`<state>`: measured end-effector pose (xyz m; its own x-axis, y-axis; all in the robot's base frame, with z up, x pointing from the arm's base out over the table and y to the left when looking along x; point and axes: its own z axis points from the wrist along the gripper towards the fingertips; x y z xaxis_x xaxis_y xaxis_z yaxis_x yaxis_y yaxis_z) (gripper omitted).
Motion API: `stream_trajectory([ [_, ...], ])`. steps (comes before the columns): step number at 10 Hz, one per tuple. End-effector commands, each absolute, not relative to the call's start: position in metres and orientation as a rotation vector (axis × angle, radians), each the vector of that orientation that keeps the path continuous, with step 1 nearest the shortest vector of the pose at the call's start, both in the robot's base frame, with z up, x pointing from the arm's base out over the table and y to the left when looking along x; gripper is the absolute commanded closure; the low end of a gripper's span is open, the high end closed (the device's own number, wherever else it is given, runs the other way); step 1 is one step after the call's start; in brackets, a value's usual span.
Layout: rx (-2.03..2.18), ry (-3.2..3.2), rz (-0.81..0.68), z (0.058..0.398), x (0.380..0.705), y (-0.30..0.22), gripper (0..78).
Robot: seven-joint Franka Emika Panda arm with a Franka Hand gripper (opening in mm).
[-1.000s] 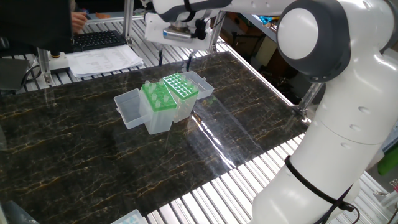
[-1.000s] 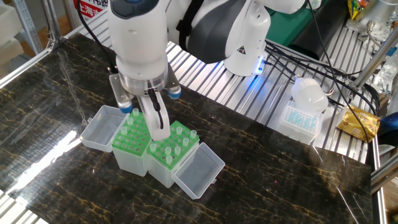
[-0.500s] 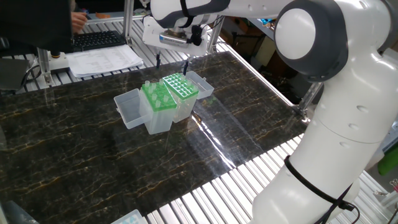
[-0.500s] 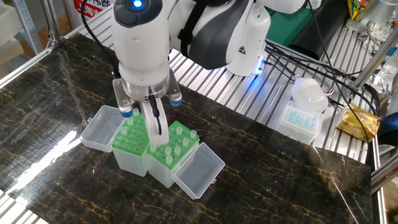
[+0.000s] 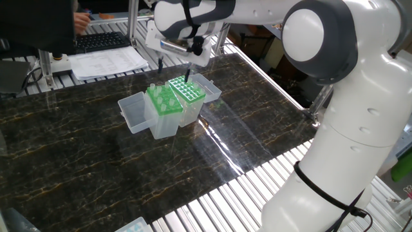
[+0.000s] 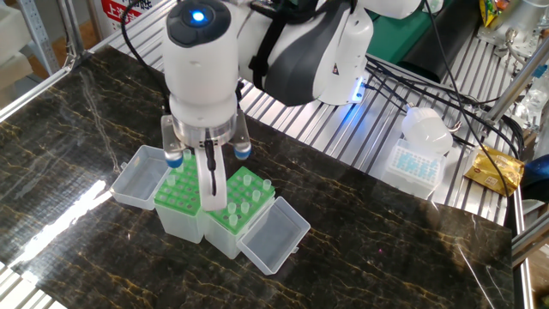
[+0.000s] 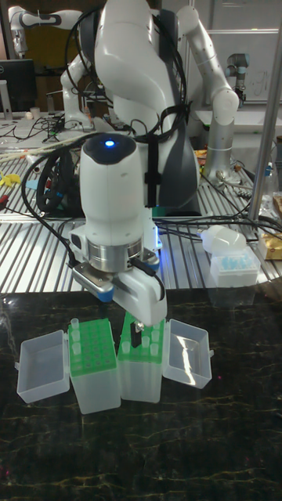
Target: Transfer all large pipette tips from one holder to another
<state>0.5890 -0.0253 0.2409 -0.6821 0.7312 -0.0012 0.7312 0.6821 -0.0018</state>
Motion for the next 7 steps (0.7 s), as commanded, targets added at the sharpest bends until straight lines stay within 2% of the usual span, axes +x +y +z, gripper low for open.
stream_trajectory([
  [1, 1.264, 2.848, 0.013, 0.2341, 0.5916, -0.0225, 0.1],
  [4, 1.266, 2.841, 0.039, 0.2284, 0.5928, -0.0211, 0.1],
  [5, 1.266, 2.841, 0.039, 0.2284, 0.5928, -0.0211, 76.4],
  [7, 1.266, 2.841, 0.039, 0.2284, 0.5928, -0.0211, 76.4],
])
